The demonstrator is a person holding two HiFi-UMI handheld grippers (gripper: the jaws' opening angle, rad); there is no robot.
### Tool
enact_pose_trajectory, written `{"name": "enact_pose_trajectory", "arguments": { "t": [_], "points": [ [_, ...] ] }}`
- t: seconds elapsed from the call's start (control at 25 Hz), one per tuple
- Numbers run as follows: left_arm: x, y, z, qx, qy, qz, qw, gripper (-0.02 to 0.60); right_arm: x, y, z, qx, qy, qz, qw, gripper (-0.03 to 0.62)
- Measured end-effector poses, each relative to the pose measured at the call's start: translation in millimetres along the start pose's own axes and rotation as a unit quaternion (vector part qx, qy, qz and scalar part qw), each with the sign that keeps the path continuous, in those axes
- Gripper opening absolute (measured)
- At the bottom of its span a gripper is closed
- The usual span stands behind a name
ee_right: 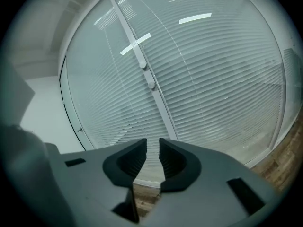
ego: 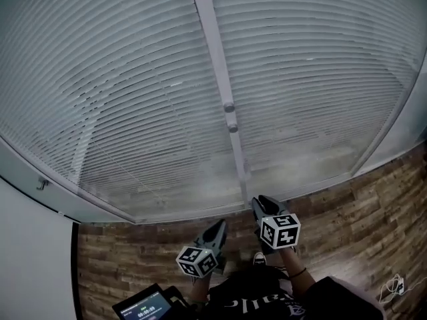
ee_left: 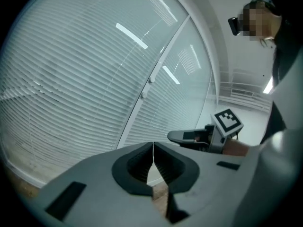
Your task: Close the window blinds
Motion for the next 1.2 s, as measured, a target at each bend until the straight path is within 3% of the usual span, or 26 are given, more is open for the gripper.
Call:
{"name": "enact_pose_trajectory", "arguments": {
  "t": [0.2,0.36,0.56,0.72,0.92,1.2],
  "points": [
    [25.7,50.1,5.2,0.009,-0.027,0.027,0.9992,0.005,-34.5,54.0,41.1,-0.005,-0.038,0.004,0.999,0.095],
    [31.3,128.7,31.7,0.006,-0.043,0.039,0.9983,0.005,-97.3,90.8,74.3,0.005,-0.032,0.008,0.999,0.095],
    [22.2,238.5,86.8,-0.018,-0.031,0.043,0.9984,0.005,-181.1,134.1,124.4,0.014,-0.042,0.022,0.999,0.094],
    [26.5,296.4,107.6,-0.03,-0.017,0.052,0.9981,0.005,-229.6,178.6,146.0,0.019,-0.063,0.032,0.997,0.094],
    [55.1,342.6,122.1,-0.013,-0.019,0.07,0.9973,0.005,-267.7,236.7,177.0,0.011,-0.063,0.039,0.997,0.091],
    [102.4,369.3,140.1,-0.005,-0.032,0.084,0.9959,0.005,-285.6,297.1,194.8,0.012,-0.058,0.03,0.998,0.087]
  ]
}}
Point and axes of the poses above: the fingertips, and each gripper's own axes: y backward along the fingers, x to its right, z out of its underside, the point moved 2 cm from there along y, backward along the fingers, and after that the axes turned 11 degrees about y, right-handed, at the moved point
